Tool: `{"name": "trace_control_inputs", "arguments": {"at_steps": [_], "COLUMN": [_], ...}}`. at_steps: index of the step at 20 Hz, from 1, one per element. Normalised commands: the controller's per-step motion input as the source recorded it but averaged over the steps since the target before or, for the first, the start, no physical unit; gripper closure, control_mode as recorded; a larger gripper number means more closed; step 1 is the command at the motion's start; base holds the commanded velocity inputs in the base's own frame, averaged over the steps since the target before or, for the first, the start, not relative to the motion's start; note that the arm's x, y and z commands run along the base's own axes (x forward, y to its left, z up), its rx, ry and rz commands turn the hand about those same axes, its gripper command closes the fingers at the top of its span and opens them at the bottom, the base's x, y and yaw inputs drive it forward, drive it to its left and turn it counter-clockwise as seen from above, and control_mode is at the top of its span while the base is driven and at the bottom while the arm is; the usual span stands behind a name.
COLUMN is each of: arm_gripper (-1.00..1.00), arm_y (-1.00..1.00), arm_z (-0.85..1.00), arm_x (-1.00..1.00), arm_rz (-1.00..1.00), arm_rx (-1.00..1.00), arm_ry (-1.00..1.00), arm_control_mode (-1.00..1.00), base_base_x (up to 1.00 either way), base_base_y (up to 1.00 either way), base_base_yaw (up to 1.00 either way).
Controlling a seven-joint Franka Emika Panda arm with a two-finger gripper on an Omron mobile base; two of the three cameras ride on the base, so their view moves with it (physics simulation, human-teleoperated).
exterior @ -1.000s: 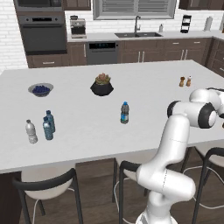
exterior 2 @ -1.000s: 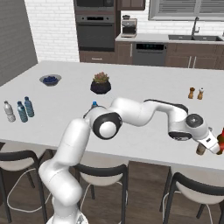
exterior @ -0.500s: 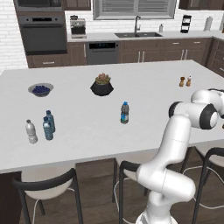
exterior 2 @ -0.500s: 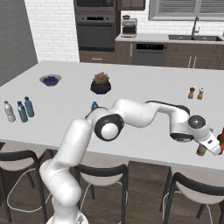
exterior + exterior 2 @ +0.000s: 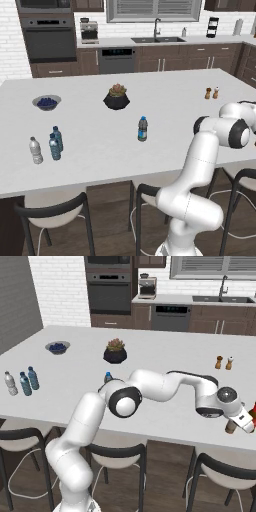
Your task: Move the plastic bottles in the middle to the plastics group, and the glass bottles in the middle to the glass group.
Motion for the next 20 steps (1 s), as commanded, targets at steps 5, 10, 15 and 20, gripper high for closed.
{"name": "trace_control_inputs", "arguments": {"at_steps": [5, 10, 15, 20], "arm_gripper": [-1.00, -1.00, -1.00, -1.00], "arm_y": [0.00, 0.00, 0.00, 0.00], "arm_z": [0.00, 0.11, 0.18, 0.25], "arm_x": [0.00, 0.00, 0.00, -0.08], "arm_rz": [0.00, 0.00, 0.00, 0.00], "arm_rx": [0.00, -0.02, -0.02, 0.00], "arm_ry": [0.00, 0.00, 0.00, 0.00], "arm_control_mode": [-1.00, -1.00, -1.00, -1.00], "base_base_x": [0.00, 0.00, 0.00, 0.00], "base_base_y": [0.00, 0.00, 0.00, 0.00], "base_base_yaw": [0.00, 0.00, 0.00, 0.00]}}
